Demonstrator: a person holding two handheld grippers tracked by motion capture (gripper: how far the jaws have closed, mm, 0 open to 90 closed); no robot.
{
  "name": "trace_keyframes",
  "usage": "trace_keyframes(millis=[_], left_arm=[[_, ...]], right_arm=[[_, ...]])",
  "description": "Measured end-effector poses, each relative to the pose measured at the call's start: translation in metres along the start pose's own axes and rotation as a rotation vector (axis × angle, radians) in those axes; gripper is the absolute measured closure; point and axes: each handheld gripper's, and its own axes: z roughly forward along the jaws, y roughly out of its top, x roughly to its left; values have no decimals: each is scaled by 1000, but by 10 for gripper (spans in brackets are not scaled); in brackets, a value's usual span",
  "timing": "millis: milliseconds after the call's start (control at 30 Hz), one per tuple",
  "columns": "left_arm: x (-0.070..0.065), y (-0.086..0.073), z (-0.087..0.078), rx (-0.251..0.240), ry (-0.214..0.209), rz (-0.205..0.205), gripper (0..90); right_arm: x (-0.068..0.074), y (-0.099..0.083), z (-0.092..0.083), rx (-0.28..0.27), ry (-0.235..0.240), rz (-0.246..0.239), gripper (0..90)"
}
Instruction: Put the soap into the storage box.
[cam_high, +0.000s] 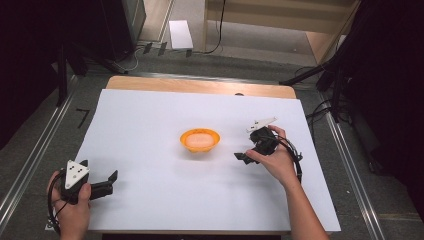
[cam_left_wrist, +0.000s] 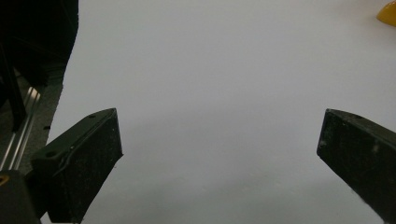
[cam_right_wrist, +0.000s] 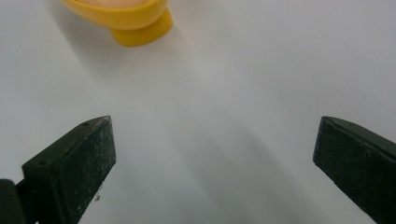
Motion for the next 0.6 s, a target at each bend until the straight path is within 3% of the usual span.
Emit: trace_keyframes(millis=[600], left_arm=[[0,0,0,0,1,4,3]], right_arm=[[-2,-52,-20,-93,-69,108,0]])
